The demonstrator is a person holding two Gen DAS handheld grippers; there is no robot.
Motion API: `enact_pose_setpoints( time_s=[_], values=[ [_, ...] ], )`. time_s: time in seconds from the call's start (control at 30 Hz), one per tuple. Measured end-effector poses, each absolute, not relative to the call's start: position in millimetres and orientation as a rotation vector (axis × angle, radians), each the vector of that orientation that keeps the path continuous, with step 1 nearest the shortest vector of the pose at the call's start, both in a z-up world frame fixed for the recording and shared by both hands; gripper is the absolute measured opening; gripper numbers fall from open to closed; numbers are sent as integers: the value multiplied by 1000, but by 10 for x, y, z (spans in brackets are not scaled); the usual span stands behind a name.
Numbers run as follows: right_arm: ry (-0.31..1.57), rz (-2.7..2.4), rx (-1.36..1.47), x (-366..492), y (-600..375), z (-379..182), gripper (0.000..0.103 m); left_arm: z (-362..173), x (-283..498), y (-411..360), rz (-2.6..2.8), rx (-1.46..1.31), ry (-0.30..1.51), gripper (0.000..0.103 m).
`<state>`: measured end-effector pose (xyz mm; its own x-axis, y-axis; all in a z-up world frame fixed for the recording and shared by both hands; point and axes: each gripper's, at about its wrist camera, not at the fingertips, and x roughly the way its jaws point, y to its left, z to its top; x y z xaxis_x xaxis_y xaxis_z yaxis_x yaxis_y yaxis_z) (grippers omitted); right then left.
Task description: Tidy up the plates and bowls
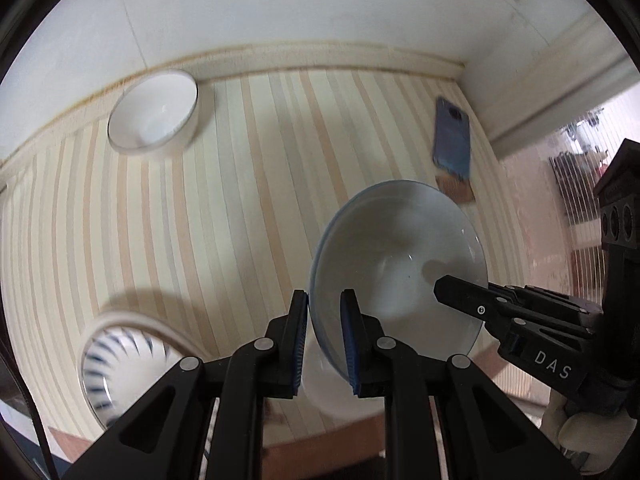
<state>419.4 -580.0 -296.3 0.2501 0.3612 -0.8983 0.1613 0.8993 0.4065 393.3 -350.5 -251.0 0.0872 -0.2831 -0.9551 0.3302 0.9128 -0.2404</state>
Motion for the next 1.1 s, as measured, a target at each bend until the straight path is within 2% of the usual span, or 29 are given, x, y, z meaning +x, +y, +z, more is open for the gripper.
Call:
enact_pose_setpoints(
  time_s=[0.33, 1.1],
  values=[
    [1385, 132, 475, 3578, -5714, -3168, 14, -2751, 3542, -3520, -472, 128, 1462, 15],
    [1455, 121, 459, 3521, -5635, -3521, 15, -3105, 3429, -3646, -440, 239, 1499, 15]
  ],
)
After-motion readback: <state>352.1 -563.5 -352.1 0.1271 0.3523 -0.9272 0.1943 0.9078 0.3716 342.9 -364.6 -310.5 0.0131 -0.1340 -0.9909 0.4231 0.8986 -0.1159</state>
